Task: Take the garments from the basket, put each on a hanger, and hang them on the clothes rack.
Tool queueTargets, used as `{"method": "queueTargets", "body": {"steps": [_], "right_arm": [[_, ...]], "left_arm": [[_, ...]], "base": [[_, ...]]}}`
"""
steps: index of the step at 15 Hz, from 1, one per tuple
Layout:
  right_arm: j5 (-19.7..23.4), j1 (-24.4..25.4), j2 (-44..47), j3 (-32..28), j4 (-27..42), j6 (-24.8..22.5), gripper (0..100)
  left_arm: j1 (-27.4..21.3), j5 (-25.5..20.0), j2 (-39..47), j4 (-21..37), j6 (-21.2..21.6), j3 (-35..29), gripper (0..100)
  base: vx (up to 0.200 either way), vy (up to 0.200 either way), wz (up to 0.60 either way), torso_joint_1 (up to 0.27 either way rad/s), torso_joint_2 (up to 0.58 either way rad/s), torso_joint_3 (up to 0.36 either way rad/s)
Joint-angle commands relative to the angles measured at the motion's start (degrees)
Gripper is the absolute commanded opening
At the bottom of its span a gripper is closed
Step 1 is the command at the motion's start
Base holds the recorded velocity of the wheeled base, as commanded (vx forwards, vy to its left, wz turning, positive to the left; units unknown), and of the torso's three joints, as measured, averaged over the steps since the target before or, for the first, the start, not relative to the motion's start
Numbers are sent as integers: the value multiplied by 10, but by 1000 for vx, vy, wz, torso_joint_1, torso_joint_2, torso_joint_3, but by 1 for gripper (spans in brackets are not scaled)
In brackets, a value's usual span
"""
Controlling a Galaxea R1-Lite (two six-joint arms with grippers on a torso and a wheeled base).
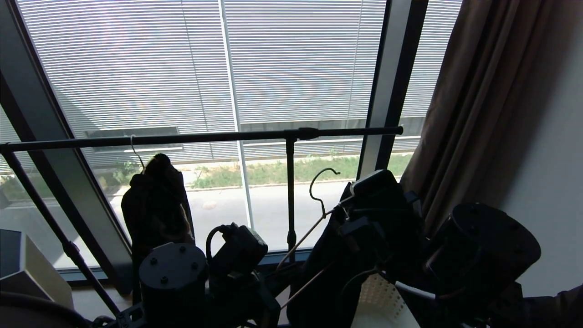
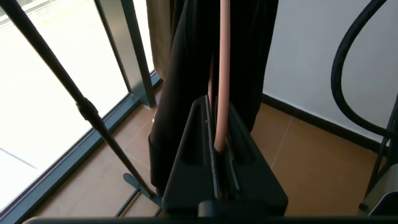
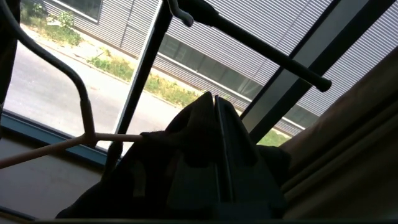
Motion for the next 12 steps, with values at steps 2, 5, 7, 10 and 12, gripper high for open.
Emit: {"method": "queueTargets", "body": {"steps": [2,5,7,10,12], "right_arm": [[-6,23,-1,0,-8,-1,0],[-13,29,-3,0,-8,-1,0],[-13,43,-7,1,-8,-1,0],[-12,43,-7,5,-9,0,100],[-13,41,-7,3,-8,0,100]], "left_arm": [[2,0,-1,0,-1,-1,0],[6,0,-1,-3,-3,-2,0],[10,0,0,-4,-3,-2,0],[11,1,-3,-4,-3,-1,0],[17,1,-4,-16,-2,1,0]], "base": [[0,0,0,0,0,0],[0,0,0,0,0,0],[0,0,0,0,0,0],[0,0,0,0,0,0],[0,0,0,0,0,0]]}}
